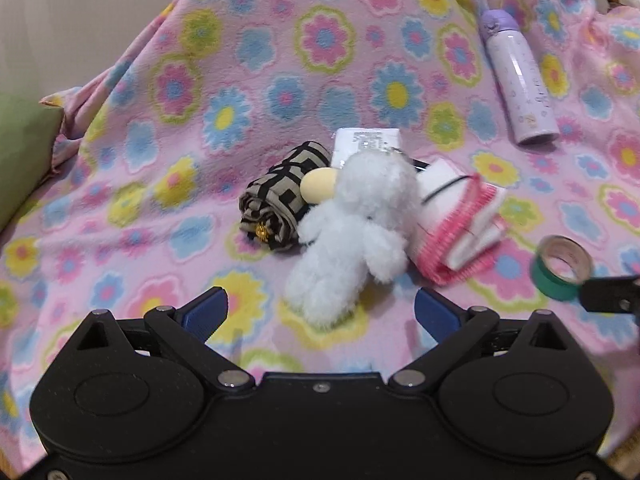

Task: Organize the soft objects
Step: 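Move both tools back toward the remaining pile of soft items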

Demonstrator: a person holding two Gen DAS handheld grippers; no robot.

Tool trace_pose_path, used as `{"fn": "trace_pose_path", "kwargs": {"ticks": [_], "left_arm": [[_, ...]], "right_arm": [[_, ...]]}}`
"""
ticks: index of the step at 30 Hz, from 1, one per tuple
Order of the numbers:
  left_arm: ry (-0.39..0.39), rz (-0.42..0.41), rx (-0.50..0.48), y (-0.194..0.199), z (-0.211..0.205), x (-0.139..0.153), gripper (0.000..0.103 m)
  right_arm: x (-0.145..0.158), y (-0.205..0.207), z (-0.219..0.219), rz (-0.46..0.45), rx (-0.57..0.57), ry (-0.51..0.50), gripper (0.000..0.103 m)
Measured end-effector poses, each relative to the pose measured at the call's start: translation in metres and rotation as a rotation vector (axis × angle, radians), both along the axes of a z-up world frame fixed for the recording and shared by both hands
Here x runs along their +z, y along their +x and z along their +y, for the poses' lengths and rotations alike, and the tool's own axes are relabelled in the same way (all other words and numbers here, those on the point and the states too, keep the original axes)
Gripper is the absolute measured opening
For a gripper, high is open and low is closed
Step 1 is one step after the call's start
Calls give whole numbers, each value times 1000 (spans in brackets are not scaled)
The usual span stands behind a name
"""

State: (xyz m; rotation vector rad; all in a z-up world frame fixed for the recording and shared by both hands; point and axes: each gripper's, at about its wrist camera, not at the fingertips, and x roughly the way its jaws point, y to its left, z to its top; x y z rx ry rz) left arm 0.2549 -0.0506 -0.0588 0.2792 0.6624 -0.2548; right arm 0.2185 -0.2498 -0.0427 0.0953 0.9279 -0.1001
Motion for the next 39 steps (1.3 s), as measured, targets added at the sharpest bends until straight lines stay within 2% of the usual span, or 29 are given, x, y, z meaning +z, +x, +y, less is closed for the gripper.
{"fn": "trace_pose_path", "kwargs": {"ticks": [5,8,9,10,12,17,22,27,30,34,37,39], "left_arm": [[-65,-1,58,29,14,-8,98],[-92,21,157,43,32,-16,97],[-115,57,186,48,39,-20,97],[-174,89,205,52,48,-21,98],[-241,81,232,52,58,-20,98],[-160,86,216,54,46,-27,100],[-156,84,218,51,49,-30,100],[-155,84,218,52,50,-29,100],[-153,85,218,52,49,-29,101],[-151,85,218,53,49,-29,101],[-153,86,218,53,49,-29,101],[-153,86,217,53,49,-29,101]], "right_arm": [[-7,14,-4,7,1,3,102],[-7,21,-1,-11,19,-7,102],[-6,24,1,-19,26,-13,102],[-6,27,3,-26,35,-20,102],[-3,35,7,-48,53,-27,102],[4,60,20,-90,76,8,102],[0,83,38,-99,105,7,102],[-18,107,44,-17,121,52,102],[-18,109,34,-35,119,44,101],[-6,102,9,-68,57,53,101],[9,92,-11,-112,-8,16,100],[16,85,-24,-123,-15,66,100]]}}
